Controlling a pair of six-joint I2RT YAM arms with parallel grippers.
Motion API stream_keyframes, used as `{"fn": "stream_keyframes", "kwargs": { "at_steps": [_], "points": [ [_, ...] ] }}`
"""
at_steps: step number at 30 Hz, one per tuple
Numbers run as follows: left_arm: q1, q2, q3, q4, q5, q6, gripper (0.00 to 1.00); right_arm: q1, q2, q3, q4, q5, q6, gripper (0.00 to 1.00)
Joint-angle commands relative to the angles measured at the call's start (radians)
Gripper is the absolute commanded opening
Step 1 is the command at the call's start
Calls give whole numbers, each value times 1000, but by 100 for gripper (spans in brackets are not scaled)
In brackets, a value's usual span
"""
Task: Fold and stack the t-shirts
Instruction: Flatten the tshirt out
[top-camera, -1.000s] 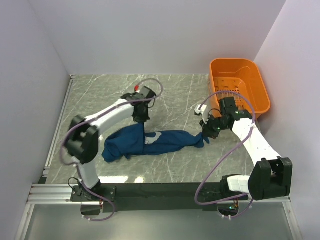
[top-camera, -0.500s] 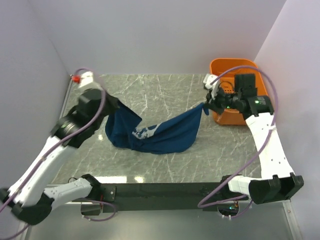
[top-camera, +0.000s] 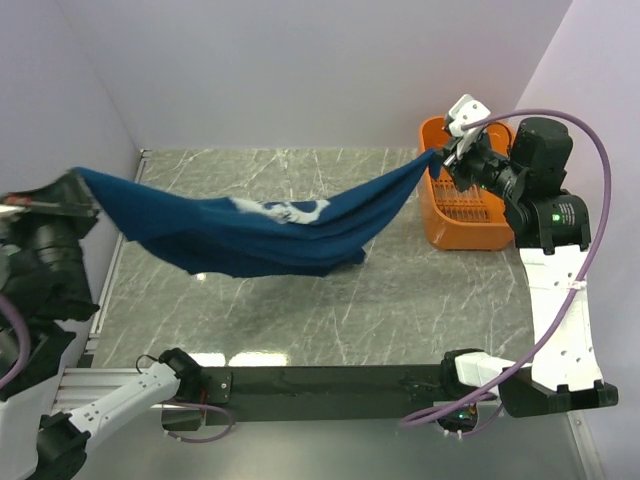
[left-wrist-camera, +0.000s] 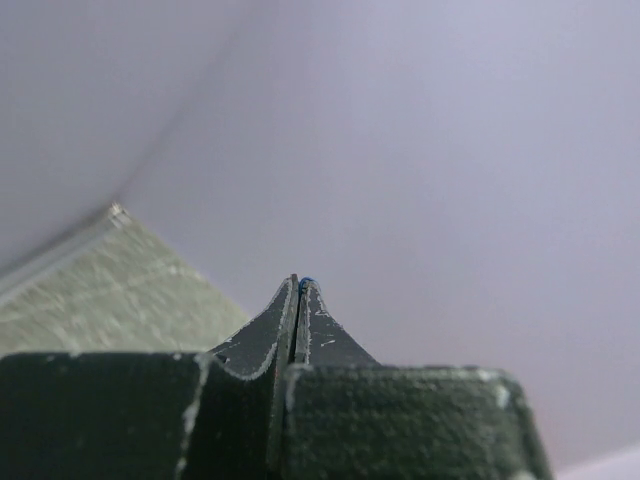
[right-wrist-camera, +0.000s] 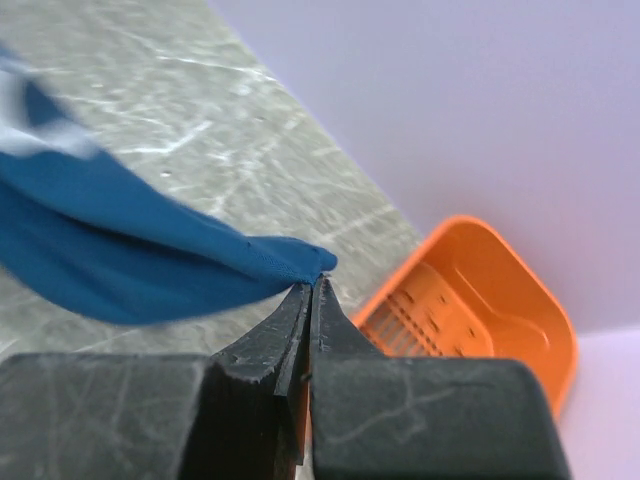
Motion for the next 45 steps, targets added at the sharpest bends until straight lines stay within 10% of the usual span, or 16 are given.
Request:
{"fn": "stream_keyframes", "kwargs": {
  "at_steps": [1, 13, 21, 28, 34, 45],
  "points": [
    [5, -21, 21, 185, -142, 155, 1, -24, -6, 18, 99, 126, 65, 0],
    [-8, -22, 30, 347, -208, 342, 1, -137, 80, 70, 97, -19, 162, 0],
    [-3, 184, -36, 747, -199, 614, 1, -70, 353, 342, 77, -61, 350, 0],
    [230, 513, 472, 442, 98, 317, 1, -62, 577, 735, 302, 137, 593, 0],
    [238, 560, 654, 514, 178, 339, 1, -137, 513, 759, 474, 137, 746, 0],
    [236, 51, -67, 239, 132, 18, 1, -257, 252, 215, 396, -256, 569, 0]
  ]
}}
